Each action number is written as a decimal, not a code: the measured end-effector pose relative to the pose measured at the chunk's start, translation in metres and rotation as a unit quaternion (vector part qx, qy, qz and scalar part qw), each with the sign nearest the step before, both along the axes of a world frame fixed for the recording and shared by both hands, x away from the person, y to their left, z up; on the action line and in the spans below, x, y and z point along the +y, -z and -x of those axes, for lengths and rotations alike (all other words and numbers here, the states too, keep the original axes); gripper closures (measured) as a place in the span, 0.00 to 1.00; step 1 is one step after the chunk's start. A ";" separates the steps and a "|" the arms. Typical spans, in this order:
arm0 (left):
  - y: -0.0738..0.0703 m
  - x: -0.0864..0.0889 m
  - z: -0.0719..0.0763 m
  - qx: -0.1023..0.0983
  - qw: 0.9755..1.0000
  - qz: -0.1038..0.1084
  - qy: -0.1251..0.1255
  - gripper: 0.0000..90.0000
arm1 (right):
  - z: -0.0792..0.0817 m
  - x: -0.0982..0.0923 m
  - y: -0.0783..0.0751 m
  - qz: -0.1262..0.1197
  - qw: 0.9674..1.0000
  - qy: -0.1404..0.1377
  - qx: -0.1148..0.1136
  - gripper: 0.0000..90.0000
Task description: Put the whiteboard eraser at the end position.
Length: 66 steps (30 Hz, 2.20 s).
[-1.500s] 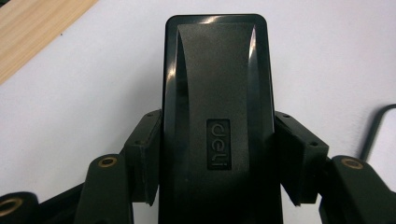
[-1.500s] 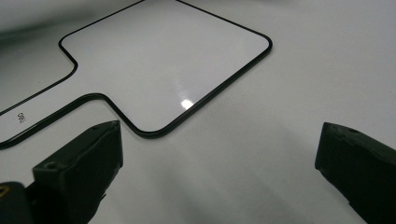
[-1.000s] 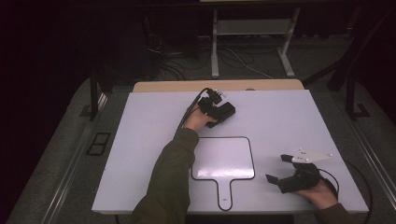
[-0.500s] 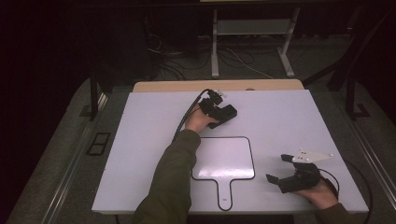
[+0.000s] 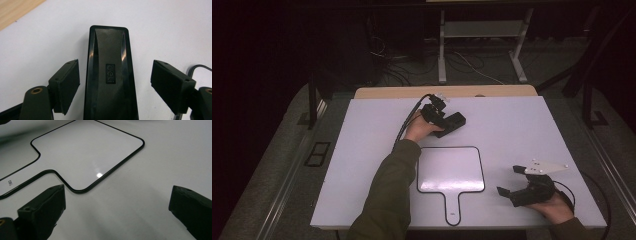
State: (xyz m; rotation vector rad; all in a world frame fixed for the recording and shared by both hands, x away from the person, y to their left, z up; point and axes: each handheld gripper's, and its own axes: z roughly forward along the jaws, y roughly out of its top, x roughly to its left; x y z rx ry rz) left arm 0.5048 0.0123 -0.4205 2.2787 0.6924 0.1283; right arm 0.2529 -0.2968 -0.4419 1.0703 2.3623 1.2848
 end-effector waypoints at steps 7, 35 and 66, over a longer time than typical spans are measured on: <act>-0.003 0.006 0.010 -0.007 1.000 0.021 -0.004 0.20 | 0.000 0.000 0.001 -0.001 1.000 0.000 0.001 0.00; -0.020 0.047 0.084 -0.037 0.998 0.053 0.004 0.18 | -0.006 -0.001 0.006 -0.024 1.000 -0.006 -0.001 0.00; -0.012 0.090 0.162 -0.066 0.994 0.090 -0.017 0.04 | -0.003 0.001 0.005 -0.016 1.000 -0.005 -0.006 0.00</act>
